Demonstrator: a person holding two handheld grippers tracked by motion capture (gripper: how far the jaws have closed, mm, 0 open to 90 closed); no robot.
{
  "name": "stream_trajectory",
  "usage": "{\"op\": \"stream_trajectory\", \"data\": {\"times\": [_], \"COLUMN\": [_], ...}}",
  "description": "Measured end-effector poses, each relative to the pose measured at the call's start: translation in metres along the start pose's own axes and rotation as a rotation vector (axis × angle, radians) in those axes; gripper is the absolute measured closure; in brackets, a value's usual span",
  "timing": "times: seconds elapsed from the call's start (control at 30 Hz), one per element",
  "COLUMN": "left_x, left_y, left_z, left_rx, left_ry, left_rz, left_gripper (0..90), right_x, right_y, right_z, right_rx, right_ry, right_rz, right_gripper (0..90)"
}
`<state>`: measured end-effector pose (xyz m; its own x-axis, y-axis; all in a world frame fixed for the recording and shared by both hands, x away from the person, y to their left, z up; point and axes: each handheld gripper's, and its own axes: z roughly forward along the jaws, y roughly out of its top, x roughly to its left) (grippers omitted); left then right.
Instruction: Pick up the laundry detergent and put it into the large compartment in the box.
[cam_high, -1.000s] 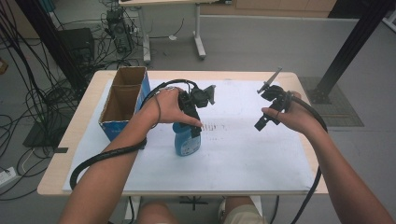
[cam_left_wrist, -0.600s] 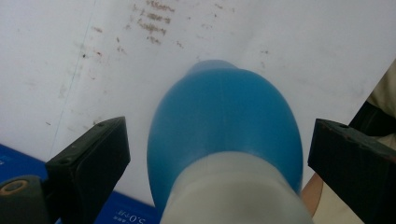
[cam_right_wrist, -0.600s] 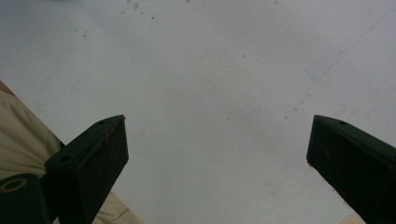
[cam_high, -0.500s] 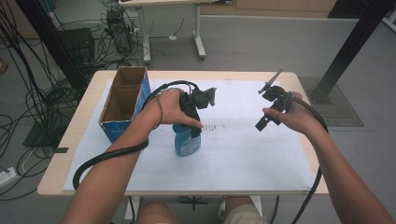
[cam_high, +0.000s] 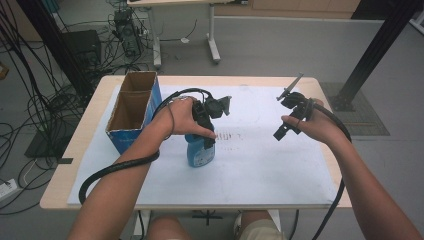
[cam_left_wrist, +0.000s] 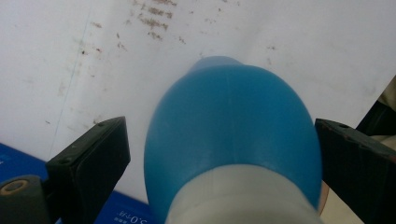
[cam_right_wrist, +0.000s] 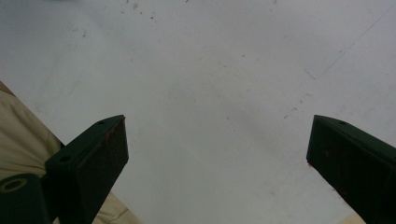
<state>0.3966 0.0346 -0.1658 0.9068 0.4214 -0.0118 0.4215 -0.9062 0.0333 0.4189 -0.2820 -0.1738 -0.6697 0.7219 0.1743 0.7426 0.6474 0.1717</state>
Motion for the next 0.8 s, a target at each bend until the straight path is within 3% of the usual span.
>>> {"op": "stream_trajectory", "data": {"times": [0.8], "left_x": [0.0007], "left_y": [-0.0021], "left_z": [-0.0004], "left_rx": [-0.013], "left_ry": [0.005], "left_rz": [-0.009], "left_gripper": [5.7], "right_x": [-0.0012], "right_y": [-0.0002], "right_z": [0.0012], "right_rx": [0.003], "right_ry": [0.003], "right_rz": [0.002], "right_gripper": [5.5]}}
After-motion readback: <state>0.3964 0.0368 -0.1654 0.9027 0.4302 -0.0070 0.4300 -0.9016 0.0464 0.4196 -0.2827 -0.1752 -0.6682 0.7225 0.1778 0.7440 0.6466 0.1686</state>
